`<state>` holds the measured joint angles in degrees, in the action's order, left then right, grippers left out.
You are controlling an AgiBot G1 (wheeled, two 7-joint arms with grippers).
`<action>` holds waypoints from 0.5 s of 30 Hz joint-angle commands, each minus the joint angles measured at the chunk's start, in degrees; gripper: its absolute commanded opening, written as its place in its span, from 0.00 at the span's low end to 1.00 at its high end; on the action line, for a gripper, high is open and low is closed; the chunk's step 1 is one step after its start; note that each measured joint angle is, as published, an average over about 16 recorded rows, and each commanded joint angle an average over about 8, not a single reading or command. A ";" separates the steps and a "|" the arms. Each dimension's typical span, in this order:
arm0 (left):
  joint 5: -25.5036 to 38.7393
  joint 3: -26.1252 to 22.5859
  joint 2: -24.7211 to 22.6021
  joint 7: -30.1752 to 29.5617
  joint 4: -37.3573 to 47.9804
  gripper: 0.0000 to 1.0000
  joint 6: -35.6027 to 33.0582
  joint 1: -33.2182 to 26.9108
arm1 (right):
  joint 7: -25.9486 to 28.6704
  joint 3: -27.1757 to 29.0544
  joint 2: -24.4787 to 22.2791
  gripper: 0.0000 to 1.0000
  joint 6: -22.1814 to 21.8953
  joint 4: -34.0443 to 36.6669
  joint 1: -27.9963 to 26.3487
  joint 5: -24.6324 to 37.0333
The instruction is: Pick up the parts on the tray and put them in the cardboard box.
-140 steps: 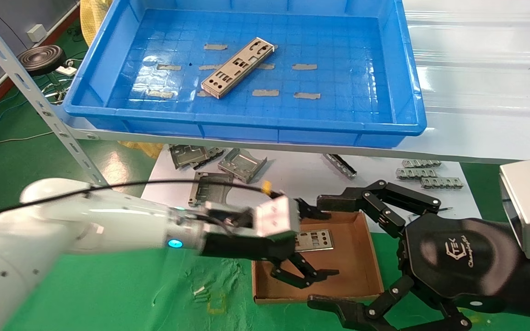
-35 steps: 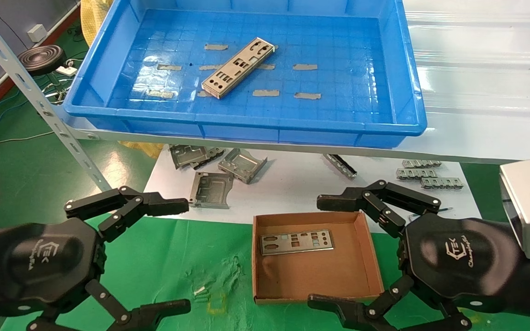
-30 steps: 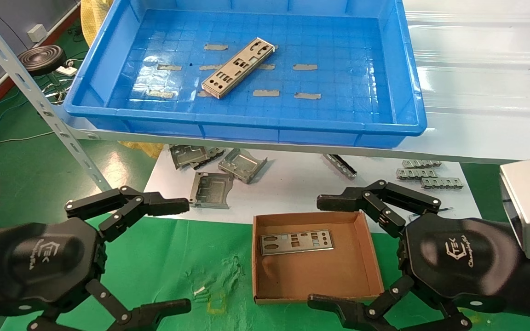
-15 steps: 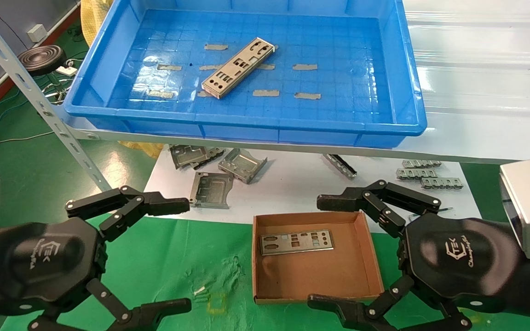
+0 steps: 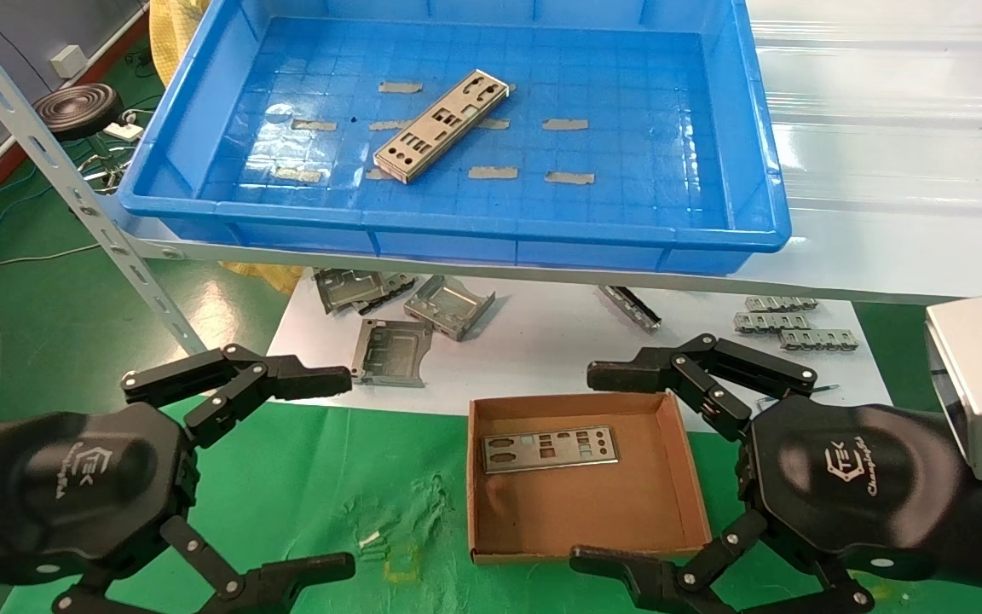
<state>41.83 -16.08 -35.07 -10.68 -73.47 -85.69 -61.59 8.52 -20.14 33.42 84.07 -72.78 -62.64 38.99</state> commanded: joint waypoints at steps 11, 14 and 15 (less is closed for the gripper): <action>0.00 -0.03 -0.02 0.01 0.04 1.00 0.00 -0.02 | 0.00 0.00 0.00 1.00 0.00 0.00 0.00 0.00; 0.00 -0.04 -0.02 0.01 0.04 1.00 0.00 -0.02 | 0.00 0.00 0.00 1.00 0.00 0.00 0.00 0.00; 0.00 -0.04 -0.02 0.01 0.04 1.00 0.00 -0.02 | 0.00 0.00 0.00 1.00 0.00 0.00 0.00 0.00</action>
<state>41.82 -16.12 -35.09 -10.68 -73.43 -85.70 -61.61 8.52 -20.14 33.42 84.07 -72.78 -62.64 39.00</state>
